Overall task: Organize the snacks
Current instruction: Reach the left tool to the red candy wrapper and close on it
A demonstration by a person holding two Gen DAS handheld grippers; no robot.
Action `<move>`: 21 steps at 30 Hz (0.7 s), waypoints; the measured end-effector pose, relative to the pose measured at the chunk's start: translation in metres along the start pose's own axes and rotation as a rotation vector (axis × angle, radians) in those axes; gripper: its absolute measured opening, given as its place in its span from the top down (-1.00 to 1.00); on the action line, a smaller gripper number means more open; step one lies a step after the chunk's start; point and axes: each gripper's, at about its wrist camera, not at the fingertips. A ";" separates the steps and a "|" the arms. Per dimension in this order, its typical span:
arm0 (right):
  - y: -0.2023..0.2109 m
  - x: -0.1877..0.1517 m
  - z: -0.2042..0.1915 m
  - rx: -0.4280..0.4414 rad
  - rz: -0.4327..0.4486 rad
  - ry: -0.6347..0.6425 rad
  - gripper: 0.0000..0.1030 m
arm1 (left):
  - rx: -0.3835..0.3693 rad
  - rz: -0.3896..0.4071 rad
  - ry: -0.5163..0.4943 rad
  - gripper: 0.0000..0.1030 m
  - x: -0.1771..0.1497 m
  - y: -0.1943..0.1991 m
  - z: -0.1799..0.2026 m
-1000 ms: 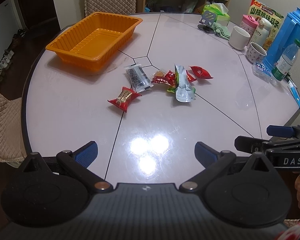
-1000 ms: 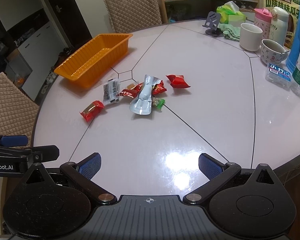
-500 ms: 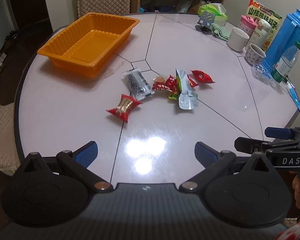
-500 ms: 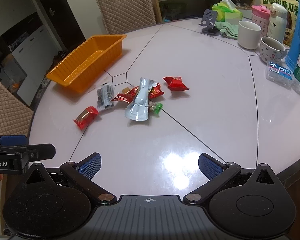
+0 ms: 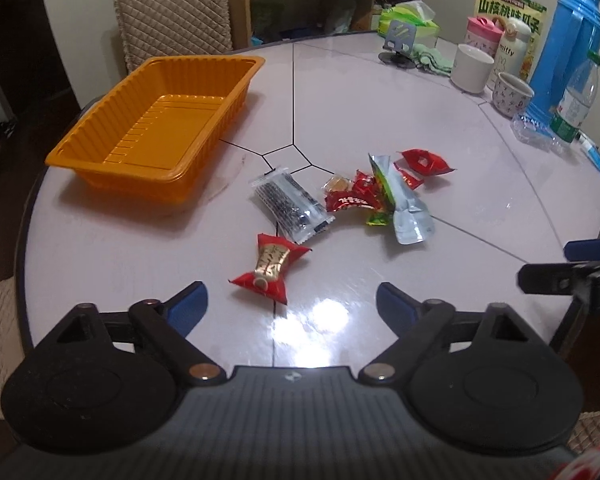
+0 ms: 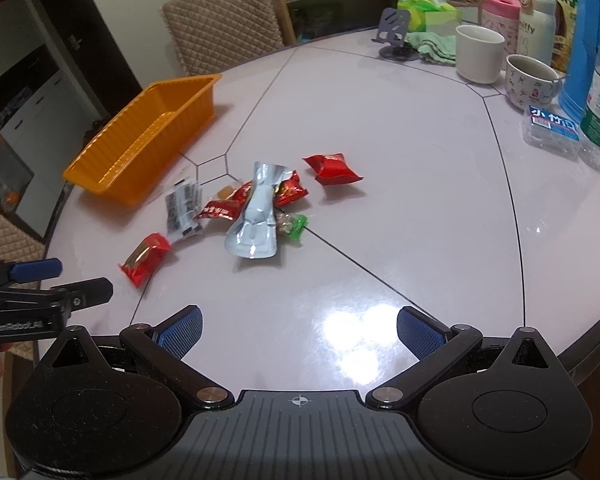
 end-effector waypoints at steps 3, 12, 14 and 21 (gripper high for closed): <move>-0.005 0.002 0.002 -0.011 -0.004 -0.019 -1.00 | -0.006 -0.012 -0.027 -0.69 0.006 -0.017 -0.006; -0.017 0.009 0.012 -0.052 -0.012 -0.076 -1.00 | -0.034 -0.052 -0.083 -0.42 0.023 -0.061 -0.016; -0.019 0.010 0.013 -0.057 -0.016 -0.086 -1.00 | -0.038 -0.064 -0.098 -0.39 0.025 -0.068 -0.017; -0.026 0.014 0.015 -0.069 -0.022 -0.109 -1.00 | -0.071 -0.092 -0.106 -0.11 0.033 -0.082 -0.023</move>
Point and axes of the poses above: each gripper's, at about its wrist camera, not at the fingertips, and y roughly against the way its jaws point, z to its right, x to its top, and after that the axes turned 7 degrees about -z, right-handed
